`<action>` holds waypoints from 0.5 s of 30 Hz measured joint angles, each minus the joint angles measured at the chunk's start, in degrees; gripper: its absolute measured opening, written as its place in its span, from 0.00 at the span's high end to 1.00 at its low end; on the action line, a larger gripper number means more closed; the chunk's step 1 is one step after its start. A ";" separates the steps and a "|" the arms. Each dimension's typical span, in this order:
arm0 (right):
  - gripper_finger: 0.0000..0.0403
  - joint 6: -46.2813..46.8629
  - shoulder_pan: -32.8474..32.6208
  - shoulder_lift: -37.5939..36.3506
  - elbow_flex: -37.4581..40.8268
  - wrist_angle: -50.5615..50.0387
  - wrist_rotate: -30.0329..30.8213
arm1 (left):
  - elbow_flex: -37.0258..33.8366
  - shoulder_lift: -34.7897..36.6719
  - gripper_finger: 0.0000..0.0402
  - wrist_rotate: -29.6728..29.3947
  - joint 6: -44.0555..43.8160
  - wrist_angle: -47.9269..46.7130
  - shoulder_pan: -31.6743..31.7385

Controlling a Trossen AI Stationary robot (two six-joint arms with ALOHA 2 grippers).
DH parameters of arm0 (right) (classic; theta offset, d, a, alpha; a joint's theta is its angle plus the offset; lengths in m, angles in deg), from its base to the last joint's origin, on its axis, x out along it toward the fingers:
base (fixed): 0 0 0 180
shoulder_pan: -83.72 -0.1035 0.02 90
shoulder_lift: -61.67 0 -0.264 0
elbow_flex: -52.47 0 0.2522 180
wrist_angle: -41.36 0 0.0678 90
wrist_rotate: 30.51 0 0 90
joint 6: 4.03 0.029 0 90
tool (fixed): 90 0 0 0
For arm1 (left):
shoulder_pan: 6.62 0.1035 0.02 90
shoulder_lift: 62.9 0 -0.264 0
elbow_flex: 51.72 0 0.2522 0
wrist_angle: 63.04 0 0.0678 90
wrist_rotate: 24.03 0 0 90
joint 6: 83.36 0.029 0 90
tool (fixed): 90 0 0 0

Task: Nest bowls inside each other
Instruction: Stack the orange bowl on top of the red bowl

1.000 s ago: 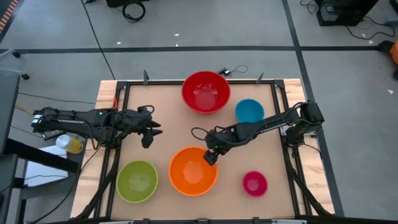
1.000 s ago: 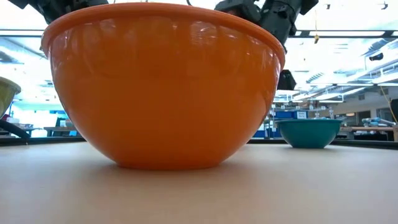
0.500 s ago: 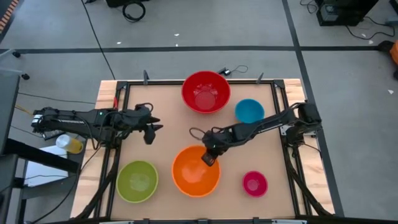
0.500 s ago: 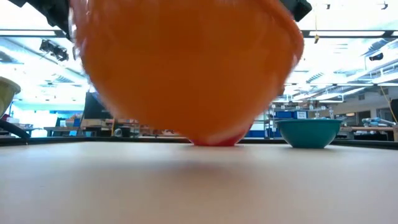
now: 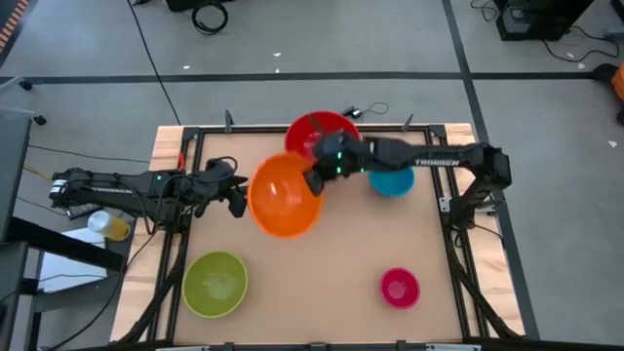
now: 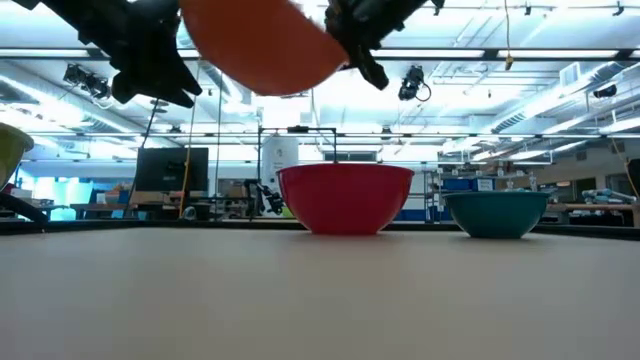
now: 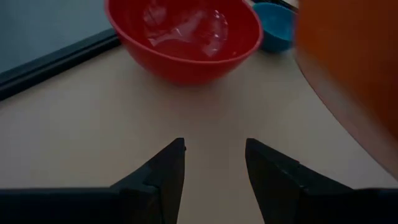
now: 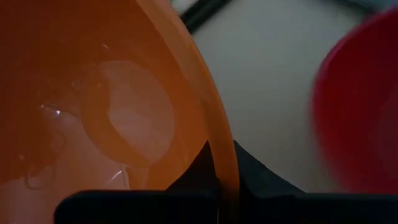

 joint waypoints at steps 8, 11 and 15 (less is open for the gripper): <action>0.95 -1.03 13.48 0.22 -1.48 -3.73 9.29 | -0.04 -1.31 0.57 -2.57 -4.33 -0.15 0.00; 0.95 -0.85 17.80 0.21 0.55 -7.04 10.03 | -0.04 -2.42 0.57 -2.78 -6.21 -0.58 0.00; 0.94 -0.85 21.77 0.28 2.99 -10.54 8.04 | -0.04 -3.90 0.57 -2.25 -9.06 -2.25 0.00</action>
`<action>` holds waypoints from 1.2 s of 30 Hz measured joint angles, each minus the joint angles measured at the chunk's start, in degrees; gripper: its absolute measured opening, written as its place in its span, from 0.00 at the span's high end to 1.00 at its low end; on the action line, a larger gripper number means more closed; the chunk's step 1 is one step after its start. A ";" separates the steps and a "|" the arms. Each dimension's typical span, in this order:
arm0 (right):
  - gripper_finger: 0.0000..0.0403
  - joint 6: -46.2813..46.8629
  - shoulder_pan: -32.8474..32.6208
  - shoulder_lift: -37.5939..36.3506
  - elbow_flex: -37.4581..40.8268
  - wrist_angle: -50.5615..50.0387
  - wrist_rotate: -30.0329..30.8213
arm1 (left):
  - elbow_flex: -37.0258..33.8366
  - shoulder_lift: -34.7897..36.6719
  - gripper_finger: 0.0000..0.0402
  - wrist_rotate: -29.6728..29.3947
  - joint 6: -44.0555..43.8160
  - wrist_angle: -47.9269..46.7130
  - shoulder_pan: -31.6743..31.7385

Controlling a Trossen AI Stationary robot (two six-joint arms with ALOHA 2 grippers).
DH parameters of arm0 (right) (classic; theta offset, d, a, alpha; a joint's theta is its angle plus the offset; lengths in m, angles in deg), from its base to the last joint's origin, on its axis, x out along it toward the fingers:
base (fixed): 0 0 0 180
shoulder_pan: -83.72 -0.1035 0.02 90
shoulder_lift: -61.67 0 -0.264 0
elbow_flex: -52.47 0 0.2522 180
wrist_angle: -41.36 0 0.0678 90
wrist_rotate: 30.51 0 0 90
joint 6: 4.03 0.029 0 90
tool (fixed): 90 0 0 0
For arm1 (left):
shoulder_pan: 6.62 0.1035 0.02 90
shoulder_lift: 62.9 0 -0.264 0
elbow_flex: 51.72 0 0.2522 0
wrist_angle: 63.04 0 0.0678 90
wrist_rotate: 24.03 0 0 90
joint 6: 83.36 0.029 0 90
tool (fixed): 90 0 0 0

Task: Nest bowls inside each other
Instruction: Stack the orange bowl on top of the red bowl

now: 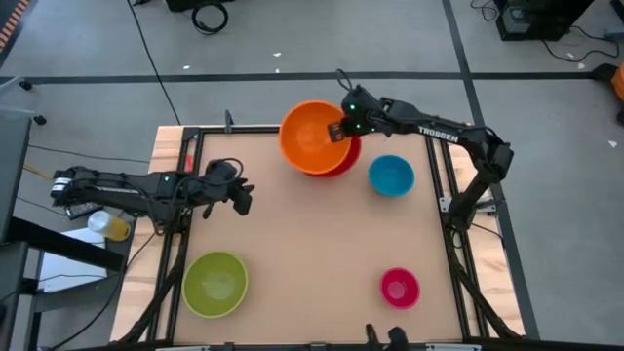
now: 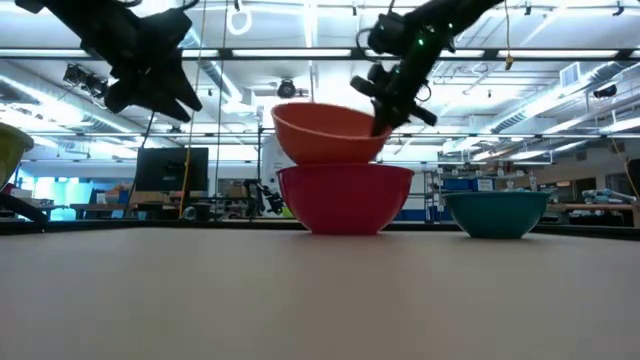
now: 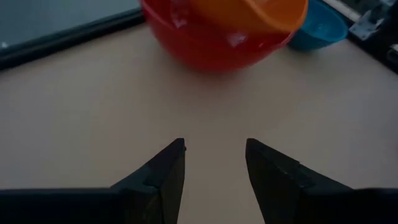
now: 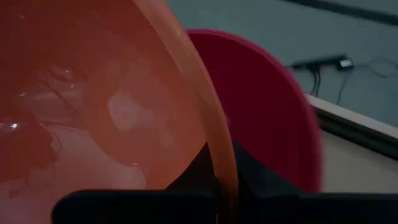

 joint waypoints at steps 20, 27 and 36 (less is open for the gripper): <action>0.66 -3.72 2.16 -0.06 9.41 8.72 -1.41 | 0.02 -3.67 0.57 9.24 -6.89 -2.93 -0.07; 0.42 -1.03 2.08 -0.15 9.41 11.45 -4.48 | 0.07 -1.72 0.57 25.90 -6.00 -8.08 -0.08; 0.40 -3.78 2.61 0.33 9.34 12.58 -7.45 | 0.07 -1.72 0.57 38.88 -7.56 -20.90 -5.57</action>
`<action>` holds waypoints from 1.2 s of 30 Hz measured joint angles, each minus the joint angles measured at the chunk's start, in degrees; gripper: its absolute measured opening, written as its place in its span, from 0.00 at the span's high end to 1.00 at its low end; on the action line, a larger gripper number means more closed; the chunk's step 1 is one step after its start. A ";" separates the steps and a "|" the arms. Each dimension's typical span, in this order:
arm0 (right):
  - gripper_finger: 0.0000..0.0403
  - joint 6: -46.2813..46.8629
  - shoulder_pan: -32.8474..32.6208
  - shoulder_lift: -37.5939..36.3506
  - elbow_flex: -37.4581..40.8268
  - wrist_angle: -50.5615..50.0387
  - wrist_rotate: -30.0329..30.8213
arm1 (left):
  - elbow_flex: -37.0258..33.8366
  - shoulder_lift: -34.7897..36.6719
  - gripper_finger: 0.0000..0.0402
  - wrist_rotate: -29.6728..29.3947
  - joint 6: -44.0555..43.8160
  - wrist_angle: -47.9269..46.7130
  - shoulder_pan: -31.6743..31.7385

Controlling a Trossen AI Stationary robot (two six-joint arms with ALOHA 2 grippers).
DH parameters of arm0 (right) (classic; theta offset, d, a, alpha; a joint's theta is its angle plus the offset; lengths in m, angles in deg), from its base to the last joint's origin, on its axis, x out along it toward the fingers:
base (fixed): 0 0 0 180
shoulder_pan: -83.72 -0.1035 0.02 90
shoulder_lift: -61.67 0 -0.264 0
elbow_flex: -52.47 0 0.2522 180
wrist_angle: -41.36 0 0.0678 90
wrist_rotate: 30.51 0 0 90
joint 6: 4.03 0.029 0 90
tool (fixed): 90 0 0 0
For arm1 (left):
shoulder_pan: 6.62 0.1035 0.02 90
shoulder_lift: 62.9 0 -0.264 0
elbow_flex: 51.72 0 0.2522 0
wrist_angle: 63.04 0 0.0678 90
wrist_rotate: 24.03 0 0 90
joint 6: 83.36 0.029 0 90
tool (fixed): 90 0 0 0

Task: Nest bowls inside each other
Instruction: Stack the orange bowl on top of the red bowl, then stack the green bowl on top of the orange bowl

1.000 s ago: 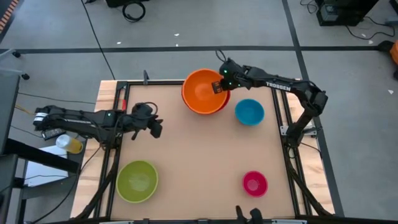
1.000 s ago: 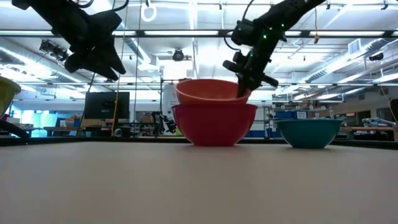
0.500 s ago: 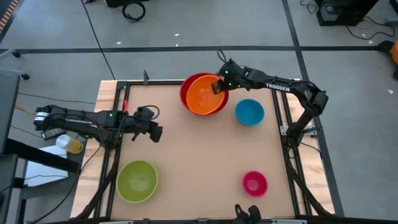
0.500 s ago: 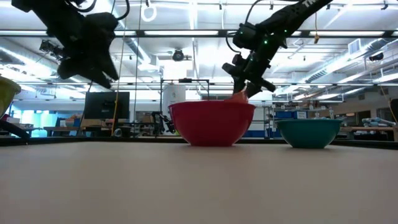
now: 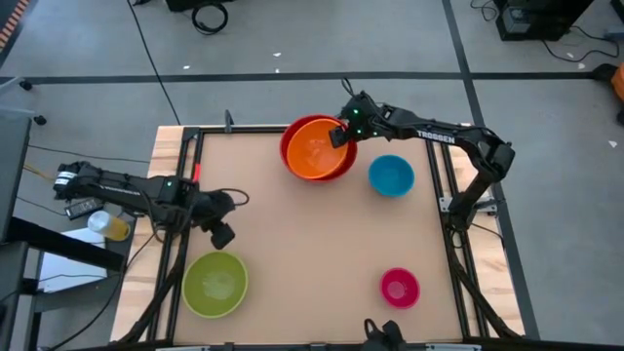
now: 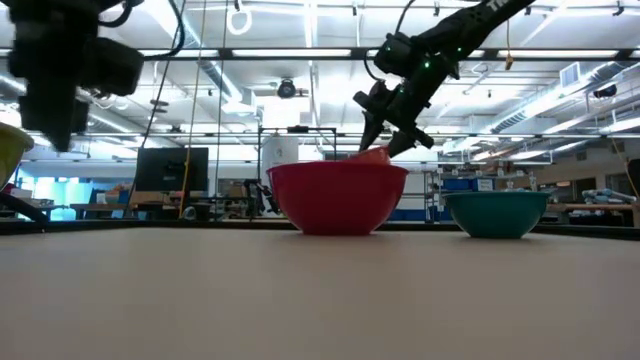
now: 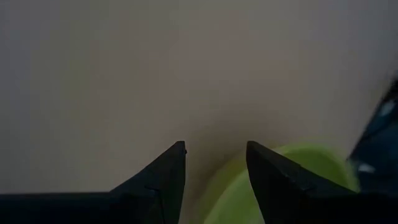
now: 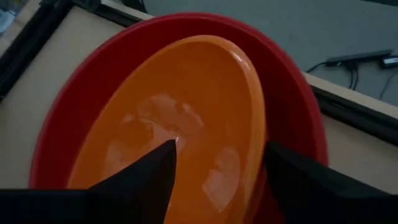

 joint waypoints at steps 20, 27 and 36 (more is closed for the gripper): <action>0.46 -7.77 0.23 -3.26 0.05 4.36 4.60 | 0.00 0.02 0.57 8.05 -5.48 -2.08 -2.05; 0.41 -6.91 -0.48 -3.77 0.08 14.86 -1.38 | 0.00 -0.04 0.57 1.80 -3.87 -1.83 -8.11; 0.42 -10.61 -7.03 -6.84 0.03 27.30 -2.32 | 0.00 -3.10 0.57 -1.30 3.47 6.51 -17.66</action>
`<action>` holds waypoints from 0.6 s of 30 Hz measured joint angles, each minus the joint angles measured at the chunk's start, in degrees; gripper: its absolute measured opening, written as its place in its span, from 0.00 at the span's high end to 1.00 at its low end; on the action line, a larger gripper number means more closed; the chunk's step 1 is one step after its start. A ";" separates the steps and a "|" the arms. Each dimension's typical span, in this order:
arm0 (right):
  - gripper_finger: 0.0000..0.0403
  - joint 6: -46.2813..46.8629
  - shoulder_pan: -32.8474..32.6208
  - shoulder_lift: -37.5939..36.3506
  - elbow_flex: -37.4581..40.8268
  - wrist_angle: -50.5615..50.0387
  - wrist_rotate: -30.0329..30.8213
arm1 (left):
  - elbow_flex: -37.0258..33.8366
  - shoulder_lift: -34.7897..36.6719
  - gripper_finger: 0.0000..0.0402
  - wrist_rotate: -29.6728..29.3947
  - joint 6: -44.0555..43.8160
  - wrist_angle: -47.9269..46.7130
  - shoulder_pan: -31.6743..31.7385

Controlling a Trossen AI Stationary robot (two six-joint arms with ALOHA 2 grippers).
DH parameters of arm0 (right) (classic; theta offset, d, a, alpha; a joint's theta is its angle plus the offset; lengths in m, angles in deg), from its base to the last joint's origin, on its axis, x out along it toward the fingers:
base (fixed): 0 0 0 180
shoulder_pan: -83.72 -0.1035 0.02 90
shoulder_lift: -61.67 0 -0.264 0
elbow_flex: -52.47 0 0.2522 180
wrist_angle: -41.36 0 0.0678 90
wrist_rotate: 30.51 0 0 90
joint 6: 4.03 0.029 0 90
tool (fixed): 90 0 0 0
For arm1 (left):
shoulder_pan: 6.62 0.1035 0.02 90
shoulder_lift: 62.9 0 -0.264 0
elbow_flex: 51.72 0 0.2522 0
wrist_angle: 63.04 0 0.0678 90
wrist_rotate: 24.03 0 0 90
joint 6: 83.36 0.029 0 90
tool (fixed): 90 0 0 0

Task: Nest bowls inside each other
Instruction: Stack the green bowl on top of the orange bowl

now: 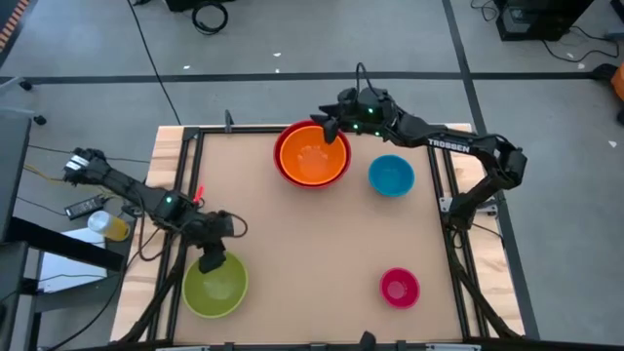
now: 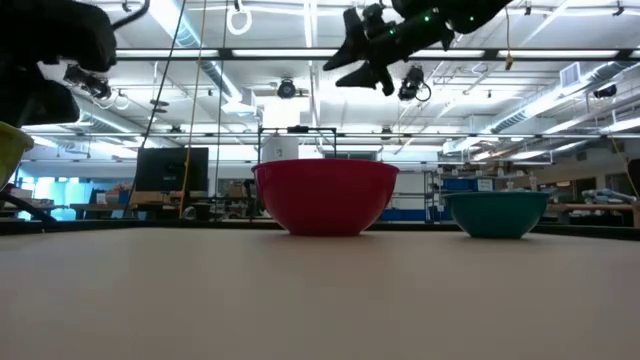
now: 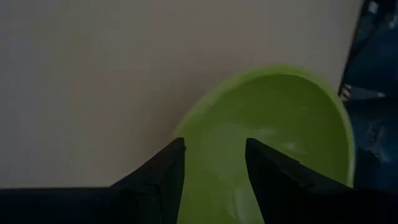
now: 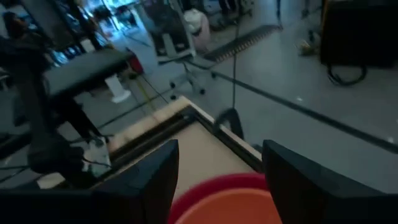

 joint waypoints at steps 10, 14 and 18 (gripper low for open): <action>0.44 6.19 -5.02 5.63 0.02 0.67 -3.80 | 0.00 -8.60 0.57 -4.32 0.39 -1.29 -4.97; 0.46 4.66 -8.68 5.67 0.04 0.21 -0.11 | 0.02 -10.29 0.57 -4.16 0.39 -0.67 -4.72; 0.48 3.52 -10.55 5.32 0.02 1.63 3.04 | 2.47 -10.37 0.58 -2.76 -0.85 -0.91 -4.72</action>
